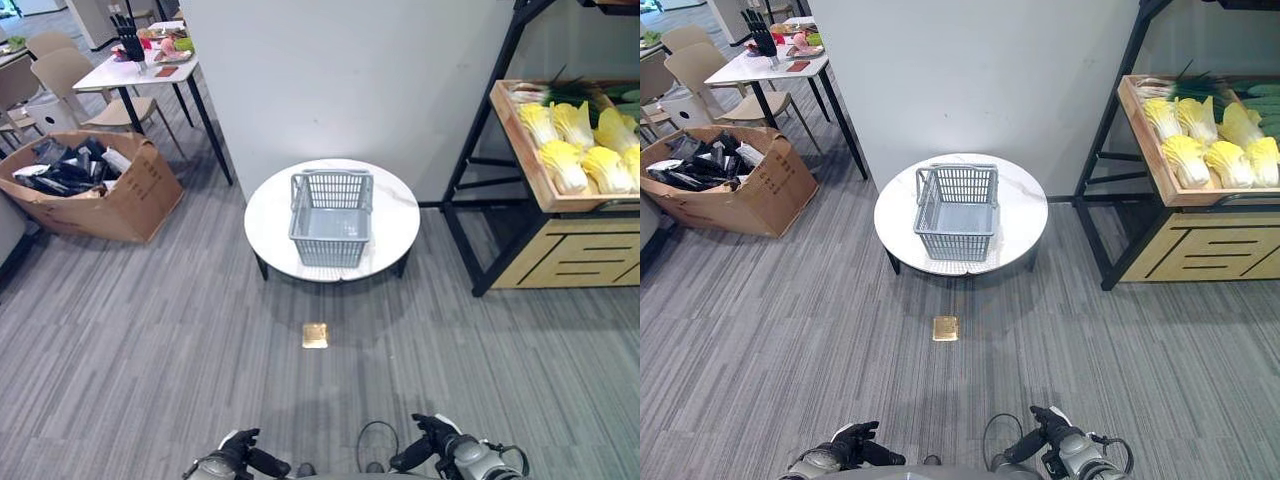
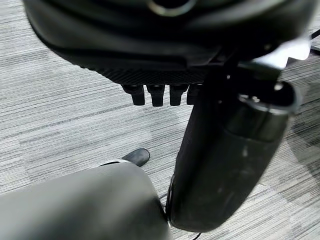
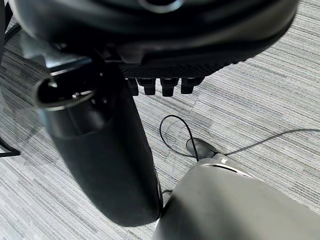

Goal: Get the vegetables into the basket

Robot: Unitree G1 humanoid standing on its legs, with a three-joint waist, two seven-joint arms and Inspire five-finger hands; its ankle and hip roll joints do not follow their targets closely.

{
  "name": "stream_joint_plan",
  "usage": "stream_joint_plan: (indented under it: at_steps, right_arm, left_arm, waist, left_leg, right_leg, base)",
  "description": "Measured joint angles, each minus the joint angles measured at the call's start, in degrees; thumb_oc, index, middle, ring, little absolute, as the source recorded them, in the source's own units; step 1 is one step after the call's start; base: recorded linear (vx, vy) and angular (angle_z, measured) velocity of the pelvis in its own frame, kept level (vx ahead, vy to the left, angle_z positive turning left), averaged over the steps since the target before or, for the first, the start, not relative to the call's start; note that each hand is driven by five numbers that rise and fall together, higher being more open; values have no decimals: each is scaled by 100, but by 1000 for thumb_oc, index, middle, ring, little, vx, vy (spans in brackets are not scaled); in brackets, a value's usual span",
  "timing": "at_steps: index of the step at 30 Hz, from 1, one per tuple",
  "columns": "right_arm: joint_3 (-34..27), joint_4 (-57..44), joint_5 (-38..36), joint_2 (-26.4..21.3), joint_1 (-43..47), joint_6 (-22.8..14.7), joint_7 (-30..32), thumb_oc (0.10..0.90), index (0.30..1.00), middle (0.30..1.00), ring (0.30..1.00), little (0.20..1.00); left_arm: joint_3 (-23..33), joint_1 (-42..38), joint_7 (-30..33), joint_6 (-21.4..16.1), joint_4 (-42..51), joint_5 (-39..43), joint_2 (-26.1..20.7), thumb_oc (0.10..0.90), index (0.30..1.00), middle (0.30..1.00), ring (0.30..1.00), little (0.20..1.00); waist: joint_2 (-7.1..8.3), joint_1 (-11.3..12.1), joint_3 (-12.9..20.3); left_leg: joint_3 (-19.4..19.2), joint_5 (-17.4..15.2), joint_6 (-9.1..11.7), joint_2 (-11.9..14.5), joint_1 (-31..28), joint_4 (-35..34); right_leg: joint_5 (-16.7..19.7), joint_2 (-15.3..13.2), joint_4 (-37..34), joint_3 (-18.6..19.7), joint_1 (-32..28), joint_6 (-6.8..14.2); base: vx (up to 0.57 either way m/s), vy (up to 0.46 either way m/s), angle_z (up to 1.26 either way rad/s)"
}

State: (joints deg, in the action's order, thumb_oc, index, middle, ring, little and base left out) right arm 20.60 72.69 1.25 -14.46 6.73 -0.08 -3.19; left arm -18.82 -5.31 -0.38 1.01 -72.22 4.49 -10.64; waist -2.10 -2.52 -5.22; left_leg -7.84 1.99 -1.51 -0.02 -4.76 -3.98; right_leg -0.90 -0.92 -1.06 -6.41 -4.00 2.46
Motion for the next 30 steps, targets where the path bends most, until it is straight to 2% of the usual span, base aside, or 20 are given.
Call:
stream_joint_plan:
  at_steps: [8, 19, 22, 25, 26, 27, 28, 30]
  right_arm:
    - [-4, -11, -2, 27, -9, -18, -10, 900, 1000, 1000, 1000, 1000]
    - [-223, -27, -233, -21, 19, 1, -4, 900, 1000, 1000, 1000, 1000]
    - [-228, -133, -236, -128, 205, -6, 19, 900, 1000, 1000, 1000, 1000]
    - [-258, -241, -436, -217, 405, -36, 32, 900, 1000, 1000, 1000, 1000]
    - [-328, -292, -497, -220, 417, -97, 33, 900, 1000, 1000, 1000, 1000]
    - [-438, -376, -598, -214, 402, -132, 34, 900, 1000, 1000, 1000, 1000]
    - [-442, -432, -626, -221, 387, -134, 50, 900, 1000, 1000, 1000, 1000]
    - [-440, -431, -629, -222, 386, -135, 86, 900, 1000, 1000, 1000, 1000]
  left_arm:
    - [53, 53, 25, -21, 65, 6, -87, 900, 1000, 1000, 1000, 1000]
    - [109, 42, 18, -23, 113, 115, -89, 900, 1000, 1000, 1000, 1000]
    - [87, -32, 31, -32, 307, 123, -109, 900, 1000, 1000, 1000, 1000]
    - [101, -81, 36, -37, 302, 137, -150, 900, 1000, 1000, 1000, 1000]
    - [100, -108, 37, -48, 302, 139, -176, 900, 1000, 1000, 1000, 1000]
    - [99, -116, 39, -56, 303, 139, -189, 900, 1000, 1000, 1000, 1000]
    - [99, -92, 41, -59, 305, 138, -183, 900, 1000, 1000, 1000, 1000]
    - [90, -98, 47, -67, 304, 130, -199, 900, 1000, 1000, 1000, 1000]
  waist:
    - [106, 29, -36]
    - [47, 32, -116]
    - [11, 50, -353]
    - [30, 19, -593]
    - [43, -1, -673]
    - [89, -13, -707]
    - [93, -19, -708]
    - [166, -34, -744]
  left_leg:
    - [-29, -3, 1, -1, -38, -43]
    - [-8, -21, -31, -22, -11, -102]
    - [-75, 2, -97, -38, 48, -103]
    - [-187, -34, -198, -38, -19, -111]
    - [-188, -71, -293, -26, -78, -111]
    - [-175, -131, -258, -62, -111, -134]
    - [-148, -147, -269, -86, -113, -141]
    - [-103, -151, -273, -92, -112, -142]
  right_leg:
    - [55, -5, -1, -3, -32, 52]
    - [79, -34, 307, 2, 190, 112]
    - [-77, -93, 935, 71, 581, 182]
    - [-161, -139, 2280, 181, 1242, 205]
    - [-205, -175, 2753, 226, 1475, 261]
    - [-286, -265, 3113, 247, 1676, 412]
    - [-319, -370, 2967, 258, 1734, 461]
    - [-293, -543, 2116, 287, 1755, 493]
  base:
    - [6, 35, -2]
    - [1, 98, 0]
    - [-14, 106, -12]
    - [60, 116, -20]
    - [141, 45, -4]
    - [156, 16, 5]
    - [155, -26, 8]
    - [159, -62, 10]
